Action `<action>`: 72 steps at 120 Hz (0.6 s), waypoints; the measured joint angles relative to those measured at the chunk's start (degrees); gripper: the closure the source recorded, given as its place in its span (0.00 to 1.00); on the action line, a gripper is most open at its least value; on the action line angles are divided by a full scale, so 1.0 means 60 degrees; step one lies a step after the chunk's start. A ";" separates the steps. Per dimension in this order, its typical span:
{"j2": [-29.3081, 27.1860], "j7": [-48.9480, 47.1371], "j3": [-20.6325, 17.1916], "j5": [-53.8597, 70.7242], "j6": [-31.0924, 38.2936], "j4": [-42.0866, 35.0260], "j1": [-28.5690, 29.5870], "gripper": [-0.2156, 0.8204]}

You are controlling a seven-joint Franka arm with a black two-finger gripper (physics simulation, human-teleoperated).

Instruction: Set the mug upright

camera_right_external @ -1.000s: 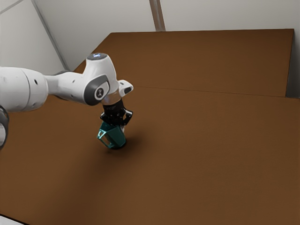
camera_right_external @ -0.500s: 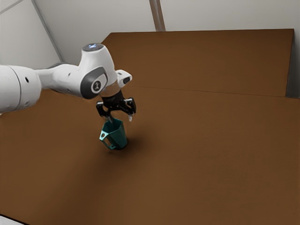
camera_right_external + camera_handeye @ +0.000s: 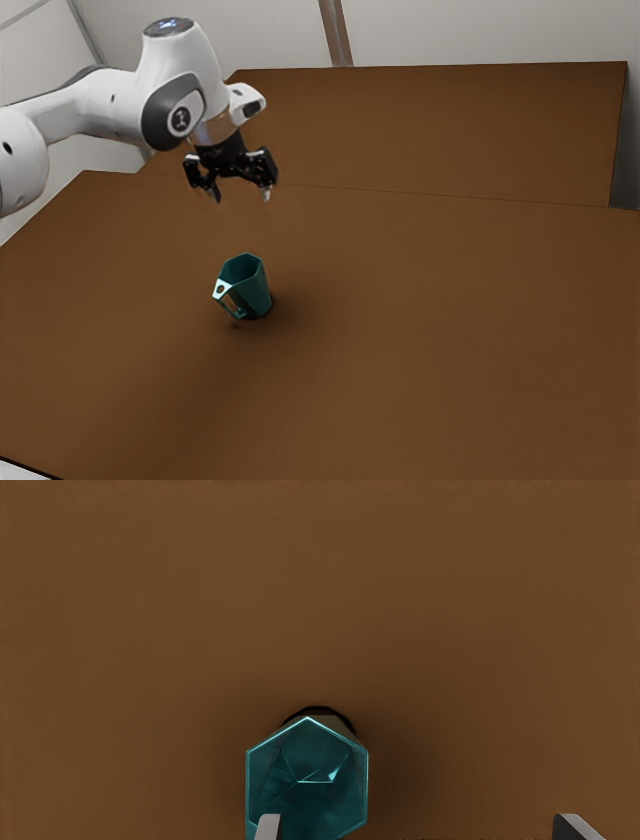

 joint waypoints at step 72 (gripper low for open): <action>-0.0210 0.1287 0.0000 0.0402 -0.1999 0.1356 0.0106 0.21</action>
